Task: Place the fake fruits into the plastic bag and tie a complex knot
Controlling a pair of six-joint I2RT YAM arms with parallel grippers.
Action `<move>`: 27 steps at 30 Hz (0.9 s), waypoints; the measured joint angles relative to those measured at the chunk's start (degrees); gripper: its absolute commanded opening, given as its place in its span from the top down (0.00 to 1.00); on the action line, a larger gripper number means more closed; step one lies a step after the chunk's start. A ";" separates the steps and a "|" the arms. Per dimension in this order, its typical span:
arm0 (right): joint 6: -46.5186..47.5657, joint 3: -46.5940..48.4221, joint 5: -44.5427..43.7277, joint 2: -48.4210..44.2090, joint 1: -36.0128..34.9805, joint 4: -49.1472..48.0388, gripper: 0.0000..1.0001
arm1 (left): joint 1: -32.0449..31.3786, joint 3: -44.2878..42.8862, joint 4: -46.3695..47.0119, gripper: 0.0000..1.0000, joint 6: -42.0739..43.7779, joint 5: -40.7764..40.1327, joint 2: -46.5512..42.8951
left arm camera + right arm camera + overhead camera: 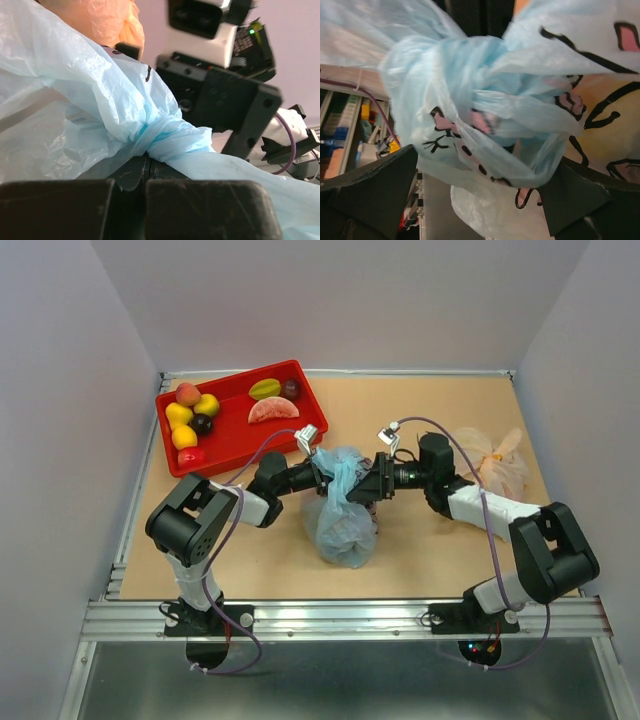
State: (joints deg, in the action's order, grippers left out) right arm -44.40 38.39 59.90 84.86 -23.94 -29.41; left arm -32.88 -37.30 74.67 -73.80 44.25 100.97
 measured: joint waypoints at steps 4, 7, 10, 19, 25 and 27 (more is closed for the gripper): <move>5.03 3.04 1.05 -4.61 1.55 7.13 0.00 | 0.07 0.07 -0.09 1.00 0.00 -0.24 0.00; 7.26 4.02 1.84 -6.32 2.43 10.93 0.00 | 0.04 0.07 0.02 1.00 0.00 -0.31 0.00; 8.76 4.66 2.67 -6.47 4.17 14.27 0.00 | -0.02 0.07 -0.04 1.00 0.02 -0.31 0.00; 12.90 5.44 4.09 -5.99 11.65 22.03 0.30 | -0.02 0.07 -0.15 1.00 0.09 -0.31 0.00; 12.39 9.22 3.69 -5.11 11.87 23.37 0.53 | -0.24 0.07 -0.15 1.00 0.26 -0.33 0.00; 11.50 10.25 3.48 -4.11 11.87 21.88 0.61 | -0.46 0.07 -0.15 1.00 0.26 -0.31 0.02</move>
State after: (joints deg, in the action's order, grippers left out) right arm -32.91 48.64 63.37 80.75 -12.08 -7.53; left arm -33.34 -37.23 74.52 -73.54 43.94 100.99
